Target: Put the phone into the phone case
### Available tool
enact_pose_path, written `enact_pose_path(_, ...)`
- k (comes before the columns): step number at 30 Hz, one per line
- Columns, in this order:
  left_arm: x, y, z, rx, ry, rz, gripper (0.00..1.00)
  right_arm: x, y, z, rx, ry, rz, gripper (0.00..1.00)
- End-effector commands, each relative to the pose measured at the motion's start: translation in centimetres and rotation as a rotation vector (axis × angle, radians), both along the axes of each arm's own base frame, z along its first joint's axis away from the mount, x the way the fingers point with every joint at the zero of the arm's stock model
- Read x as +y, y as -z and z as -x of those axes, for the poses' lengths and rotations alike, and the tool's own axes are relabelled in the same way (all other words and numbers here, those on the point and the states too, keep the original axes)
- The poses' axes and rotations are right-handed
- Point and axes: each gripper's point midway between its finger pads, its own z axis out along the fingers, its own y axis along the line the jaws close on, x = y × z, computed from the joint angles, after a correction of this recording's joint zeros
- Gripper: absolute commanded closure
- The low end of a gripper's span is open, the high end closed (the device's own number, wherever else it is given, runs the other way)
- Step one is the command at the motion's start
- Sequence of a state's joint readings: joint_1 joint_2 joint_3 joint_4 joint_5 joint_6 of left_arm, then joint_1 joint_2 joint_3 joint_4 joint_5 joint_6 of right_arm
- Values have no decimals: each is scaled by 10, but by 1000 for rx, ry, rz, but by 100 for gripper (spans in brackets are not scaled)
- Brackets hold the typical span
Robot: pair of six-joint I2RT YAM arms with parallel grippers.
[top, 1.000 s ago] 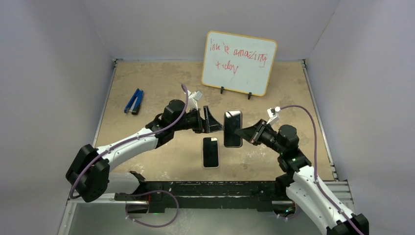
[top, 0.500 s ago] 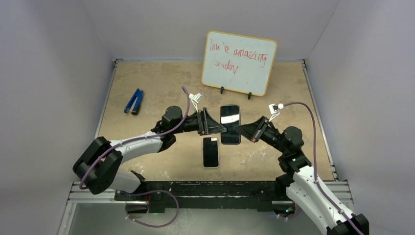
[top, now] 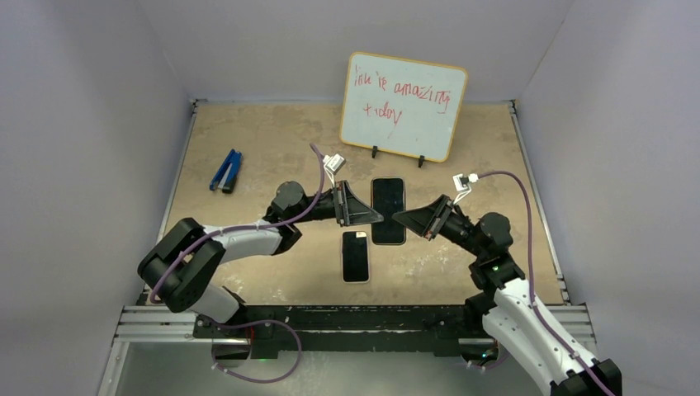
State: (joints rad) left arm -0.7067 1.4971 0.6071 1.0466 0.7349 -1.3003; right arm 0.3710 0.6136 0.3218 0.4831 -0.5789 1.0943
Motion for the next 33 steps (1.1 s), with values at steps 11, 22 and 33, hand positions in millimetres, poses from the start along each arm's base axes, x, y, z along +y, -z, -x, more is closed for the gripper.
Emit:
enact_pose_path(11, 18, 10, 36, -314, 149, -143, 100, 6, -53, 5, -105, -64, -18, 29)
enact_pose_path(22, 22, 14, 46, -339, 201, -149, 100, 9, -62, 3, -153, -89, 50, 35)
enact_pose_path(33, 24, 19, 45, -338, 193, -186, 100, 15, -56, 11, -192, -176, 97, 54)
